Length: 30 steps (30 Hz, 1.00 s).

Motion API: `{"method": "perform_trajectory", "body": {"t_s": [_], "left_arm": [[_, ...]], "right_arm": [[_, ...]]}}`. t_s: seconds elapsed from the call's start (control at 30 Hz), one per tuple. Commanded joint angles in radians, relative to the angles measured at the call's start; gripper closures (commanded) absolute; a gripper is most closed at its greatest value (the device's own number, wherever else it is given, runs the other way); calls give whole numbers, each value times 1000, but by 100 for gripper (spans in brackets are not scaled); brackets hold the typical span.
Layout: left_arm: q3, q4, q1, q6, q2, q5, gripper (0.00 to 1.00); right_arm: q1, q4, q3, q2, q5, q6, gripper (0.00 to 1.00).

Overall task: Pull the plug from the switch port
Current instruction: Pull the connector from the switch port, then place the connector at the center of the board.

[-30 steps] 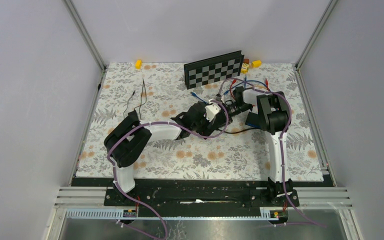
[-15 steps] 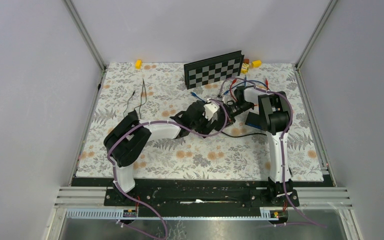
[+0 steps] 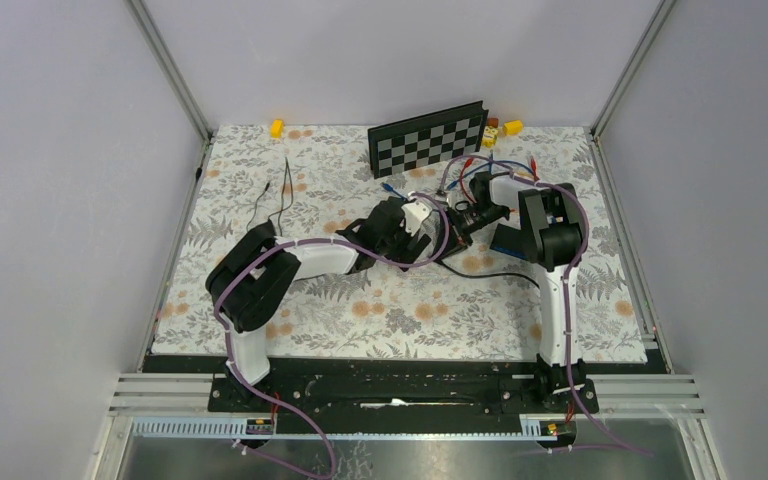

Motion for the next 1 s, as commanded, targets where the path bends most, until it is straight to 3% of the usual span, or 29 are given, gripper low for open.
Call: {"method": "perform_trajectory", "body": {"t_s": [0.0,0.53,0.8,0.97], "left_arm": [[8,-66,24,-17,18,-25,4],[5,-215,27,117,-25,-25,4],[-78,-269,59,169,-118,-15,4],[-133,-267,70,150,-213,33,4]], "right_arm": [[-4,79,-34,-101,80,35,91],[-9,125,11,-187,243,134,75],[-9,25,110,-196,320,96,55],[-9,-6,88,-247,368,28,42]]}}
